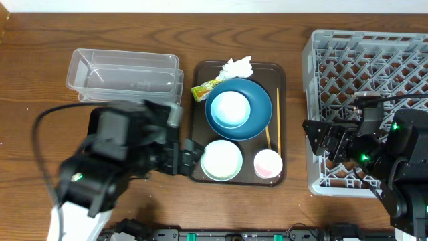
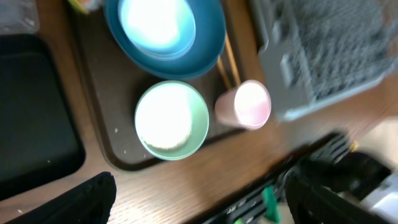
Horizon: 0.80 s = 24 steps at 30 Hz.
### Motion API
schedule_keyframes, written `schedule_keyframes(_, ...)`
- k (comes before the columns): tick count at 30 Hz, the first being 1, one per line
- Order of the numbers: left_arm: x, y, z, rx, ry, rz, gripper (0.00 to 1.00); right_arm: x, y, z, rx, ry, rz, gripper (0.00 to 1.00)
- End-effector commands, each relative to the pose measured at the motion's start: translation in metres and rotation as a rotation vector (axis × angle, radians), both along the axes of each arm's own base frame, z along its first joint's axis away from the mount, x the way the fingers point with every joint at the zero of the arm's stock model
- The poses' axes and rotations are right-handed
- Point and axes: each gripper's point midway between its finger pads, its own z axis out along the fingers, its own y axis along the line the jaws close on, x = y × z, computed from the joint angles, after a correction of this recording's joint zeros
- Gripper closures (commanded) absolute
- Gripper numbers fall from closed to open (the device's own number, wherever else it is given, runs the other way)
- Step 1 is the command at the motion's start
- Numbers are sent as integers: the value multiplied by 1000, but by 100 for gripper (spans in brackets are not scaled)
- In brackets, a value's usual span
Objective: Sort waste into correct bins and load items into the dishwasher rack
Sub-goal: 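Reach the left gripper down over the pink cup on the tray, then grasp the pink cup with the left gripper and lift it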
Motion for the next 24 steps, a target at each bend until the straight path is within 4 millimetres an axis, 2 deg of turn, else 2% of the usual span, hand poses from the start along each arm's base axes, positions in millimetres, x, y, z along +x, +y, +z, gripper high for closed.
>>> schedule_keyframes(1,5,-12,-38,180,3,-82,11,2,-6,6,24,8,-73,12)
schedule_keyframes(9,11,-76,-105,421,-12,-281,11,-2,-6,2,22,30,-73,13)
schedule_keyframes(13,16,-102,-132,436,12,-280,17,-4,-7,-2,15,49,-79,13)
schedule_keyframes(19,32,-125,-152,382,44,-183,24,-7,-14,-9,-12,77,-108,12)
schedule_keyframes(24,35,-138,-166,366,58,-174,27,-7,-15,-9,-16,77,-113,12)
